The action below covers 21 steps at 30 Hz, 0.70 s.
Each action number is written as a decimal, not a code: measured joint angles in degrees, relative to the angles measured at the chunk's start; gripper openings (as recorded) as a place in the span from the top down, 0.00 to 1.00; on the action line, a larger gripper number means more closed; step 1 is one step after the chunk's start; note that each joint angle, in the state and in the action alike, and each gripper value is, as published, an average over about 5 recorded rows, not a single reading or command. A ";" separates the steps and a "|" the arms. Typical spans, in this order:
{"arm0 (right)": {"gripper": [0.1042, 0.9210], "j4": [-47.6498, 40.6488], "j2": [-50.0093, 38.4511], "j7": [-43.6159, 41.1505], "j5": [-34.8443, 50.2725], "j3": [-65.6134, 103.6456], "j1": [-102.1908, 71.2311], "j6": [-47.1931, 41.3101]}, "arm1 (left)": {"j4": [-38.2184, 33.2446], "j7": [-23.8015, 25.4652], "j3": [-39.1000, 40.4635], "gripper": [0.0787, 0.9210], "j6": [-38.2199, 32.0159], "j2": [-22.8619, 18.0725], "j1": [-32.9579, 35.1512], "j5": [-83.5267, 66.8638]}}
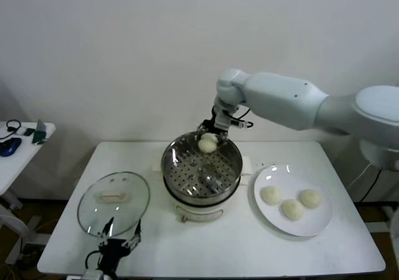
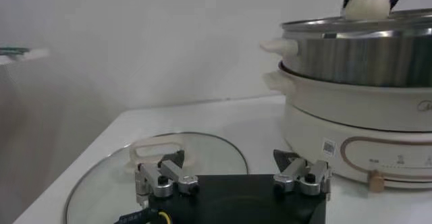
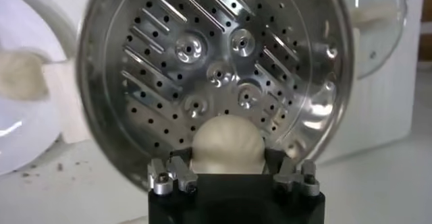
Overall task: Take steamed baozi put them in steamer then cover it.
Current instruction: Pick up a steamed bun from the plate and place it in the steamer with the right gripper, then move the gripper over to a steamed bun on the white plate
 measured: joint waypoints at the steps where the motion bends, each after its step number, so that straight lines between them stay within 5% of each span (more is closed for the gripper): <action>1: 0.25 -0.86 0.50 0.16 -0.64 0.24 -0.65 0.58 | 0.11 0.00 0.00 0.12 -0.05 0.05 -0.02 0.00; 8: 0.24 -6.19 3.60 0.69 -3.00 1.13 -3.30 4.01 | 0.41 -0.01 0.18 0.12 -0.34 0.30 -0.03 0.05; 14: 0.14 -8.52 5.03 1.38 -2.58 1.34 -3.76 5.72 | 0.29 -0.04 0.38 0.12 -0.41 0.34 -0.05 0.15; 21: 0.12 -6.36 3.66 -0.21 5.92 -2.17 1.01 5.04 | -0.61 -0.02 0.99 0.12 -0.36 0.00 0.49 0.75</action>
